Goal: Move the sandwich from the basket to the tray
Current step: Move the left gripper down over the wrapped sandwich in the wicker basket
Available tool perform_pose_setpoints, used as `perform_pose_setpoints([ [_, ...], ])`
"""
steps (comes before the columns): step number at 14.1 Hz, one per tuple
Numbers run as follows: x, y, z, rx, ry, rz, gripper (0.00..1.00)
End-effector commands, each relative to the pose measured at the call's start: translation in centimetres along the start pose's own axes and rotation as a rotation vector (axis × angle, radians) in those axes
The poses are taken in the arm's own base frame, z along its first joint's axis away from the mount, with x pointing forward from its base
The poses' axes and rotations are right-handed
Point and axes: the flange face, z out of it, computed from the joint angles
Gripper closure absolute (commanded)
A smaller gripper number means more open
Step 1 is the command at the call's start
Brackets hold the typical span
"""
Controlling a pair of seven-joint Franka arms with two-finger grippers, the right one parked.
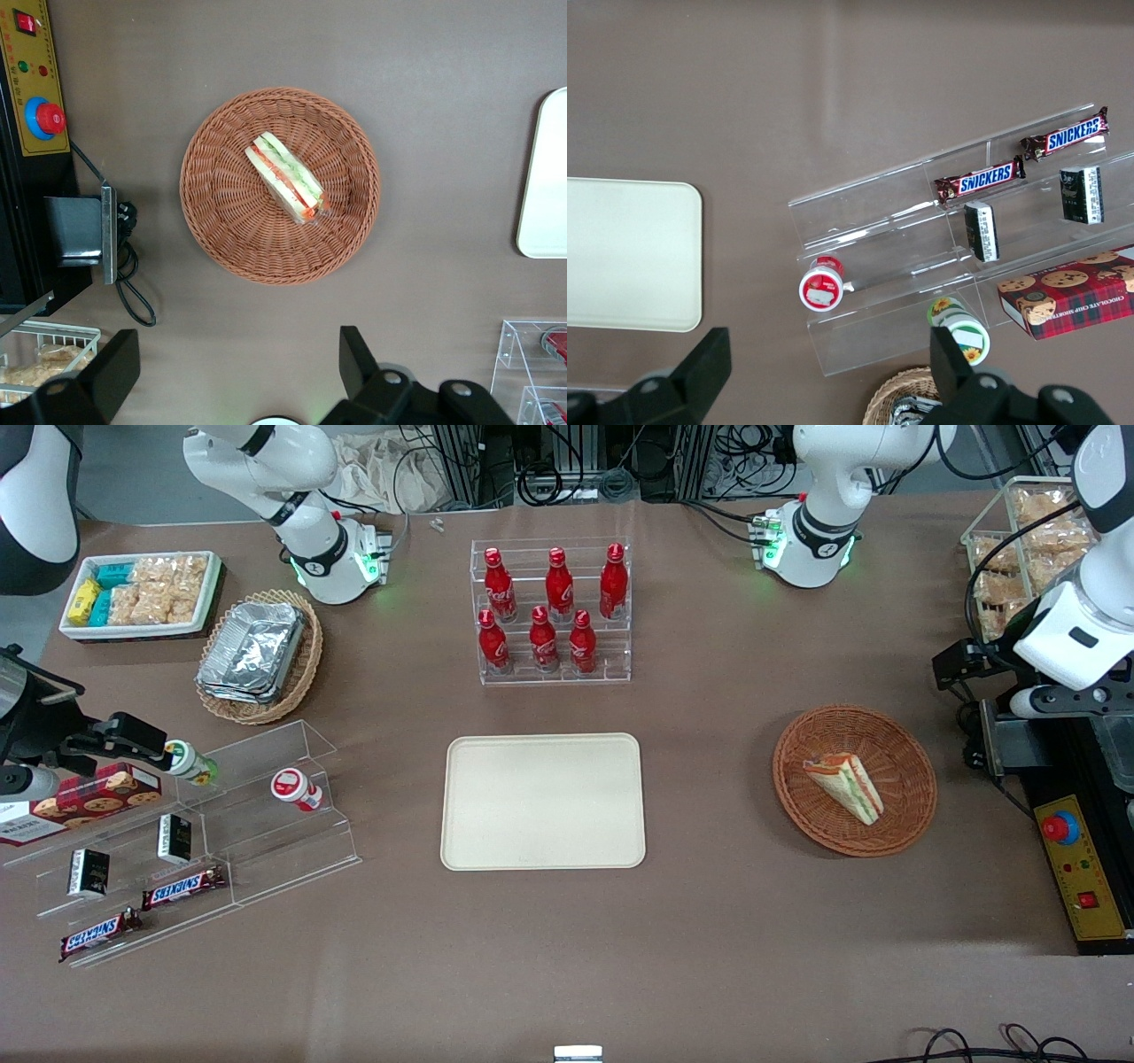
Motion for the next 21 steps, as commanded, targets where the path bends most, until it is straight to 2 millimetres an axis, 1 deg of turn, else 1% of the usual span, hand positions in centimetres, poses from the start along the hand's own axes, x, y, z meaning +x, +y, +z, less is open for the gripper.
perform_pose_setpoints([
  [1, -0.1, 0.4, 0.0, -0.007, 0.005, -0.011, 0.00],
  [5, 0.1, 0.2, 0.2, -0.007, 0.004, -0.014, 0.00],
  [7, 0.9, 0.1, 1.5, -0.012, -0.006, -0.019, 0.00],
  [9, 1.2, 0.4, 3.5, -0.025, -0.009, -0.024, 0.00],
  [10, 1.6, 0.6, 4.8, -0.037, -0.021, -0.052, 0.00],
  [11, 2.5, 0.8, 6.5, -0.039, -0.049, -0.085, 0.00],
  [13, 3.6, 1.4, 8.9, -0.065, -0.082, -0.133, 0.00],
  [15, 4.1, 1.6, 10.9, -0.077, -0.123, -0.250, 0.00],
  [16, 4.5, 1.8, 12.3, -0.074, -0.128, -0.290, 0.00],
  [17, 4.4, 1.8, 13.6, -0.075, -0.110, -0.317, 0.00],
  [20, 3.2, 1.7, 17.8, -0.081, -0.065, -0.401, 0.00],
  [21, 3.3, 1.7, 18.9, -0.079, -0.058, -0.433, 0.00],
])
